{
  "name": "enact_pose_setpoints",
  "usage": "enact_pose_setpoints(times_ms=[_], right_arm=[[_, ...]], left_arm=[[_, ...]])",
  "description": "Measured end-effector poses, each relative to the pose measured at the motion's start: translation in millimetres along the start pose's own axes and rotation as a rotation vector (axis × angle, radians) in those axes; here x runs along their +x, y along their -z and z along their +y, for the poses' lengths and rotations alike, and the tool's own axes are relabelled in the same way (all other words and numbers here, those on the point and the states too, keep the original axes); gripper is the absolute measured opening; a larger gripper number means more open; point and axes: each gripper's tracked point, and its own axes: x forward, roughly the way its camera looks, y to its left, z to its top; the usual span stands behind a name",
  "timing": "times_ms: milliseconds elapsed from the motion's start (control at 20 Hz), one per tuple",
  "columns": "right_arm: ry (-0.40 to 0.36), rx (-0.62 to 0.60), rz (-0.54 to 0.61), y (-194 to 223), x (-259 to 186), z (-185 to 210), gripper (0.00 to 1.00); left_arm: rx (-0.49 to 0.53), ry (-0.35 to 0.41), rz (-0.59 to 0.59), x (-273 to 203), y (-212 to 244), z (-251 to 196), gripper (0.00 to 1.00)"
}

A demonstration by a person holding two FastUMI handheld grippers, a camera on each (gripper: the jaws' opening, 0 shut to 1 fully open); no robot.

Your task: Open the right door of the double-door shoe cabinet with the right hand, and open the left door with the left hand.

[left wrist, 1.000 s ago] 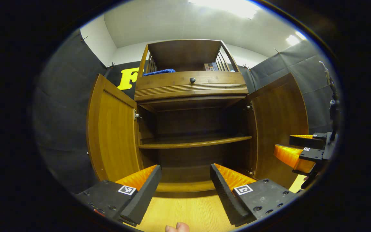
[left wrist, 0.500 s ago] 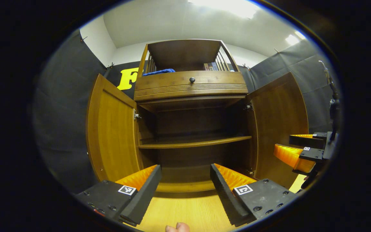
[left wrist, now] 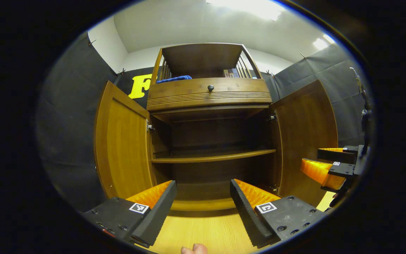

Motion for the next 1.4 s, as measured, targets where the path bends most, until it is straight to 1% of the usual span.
enact_pose_setpoints(times_ms=[100, 150, 200, 250, 300, 550, 600, 800, 850, 950, 1000, 1200, 1400], right_arm=[[0.000, 0.000, -0.002, -0.4, -0.4, 0.3, 0.94], [0.000, 0.001, -0.001, 0.0, -0.4, 0.2, 1.00], [0.000, 0.002, -0.001, -0.1, -0.2, -0.1, 1.00], [0.000, 0.003, -0.002, -0.5, -0.3, 0.0, 1.00], [0.000, 0.003, -0.001, -0.3, -0.2, 0.2, 0.97], [0.001, 0.004, -0.002, -0.5, -0.4, -0.1, 0.97], [0.001, 0.005, -0.002, -0.7, -0.4, 0.3, 1.00], [0.005, 0.001, -0.007, -1.5, -0.8, -0.5, 1.00], [0.009, -0.004, -0.011, -2.2, -0.7, -0.9, 0.98], [0.010, -0.007, -0.014, -3.2, -1.6, -0.6, 0.97], [0.008, -0.004, -0.014, -2.8, -1.1, -0.2, 0.94], [0.007, -0.005, -0.015, -2.5, -0.7, -0.7, 0.97], [0.007, -0.005, -0.016, -2.6, -0.5, -0.4, 0.97]], left_arm=[[0.001, 0.001, 0.001, -0.5, 0.0, -0.1, 0.94], [0.001, 0.002, 0.002, 0.1, 0.4, -0.5, 0.94], [0.001, 0.002, 0.003, 0.0, 0.6, -1.0, 0.95], [0.000, 0.002, 0.002, 0.1, 1.1, -0.4, 0.94], [0.001, 0.003, 0.003, 0.0, 1.6, -0.6, 0.95], [0.002, 0.003, 0.003, 0.1, 0.4, -1.2, 0.94], [0.002, 0.003, 0.003, 0.2, 0.1, -1.5, 0.94], [0.003, 0.003, 0.002, -0.2, 0.9, -1.6, 0.95], [0.002, 0.003, 0.002, 0.1, 0.6, -1.5, 0.93], [0.002, 0.003, 0.003, 0.4, 0.6, -1.6, 0.94], [0.002, 0.003, 0.002, 0.4, -0.1, -2.1, 0.94], [0.003, 0.005, 0.000, -0.9, -0.4, -2.0, 0.94], [0.000, 0.009, -0.001, -0.5, -1.1, -3.8, 0.95]])
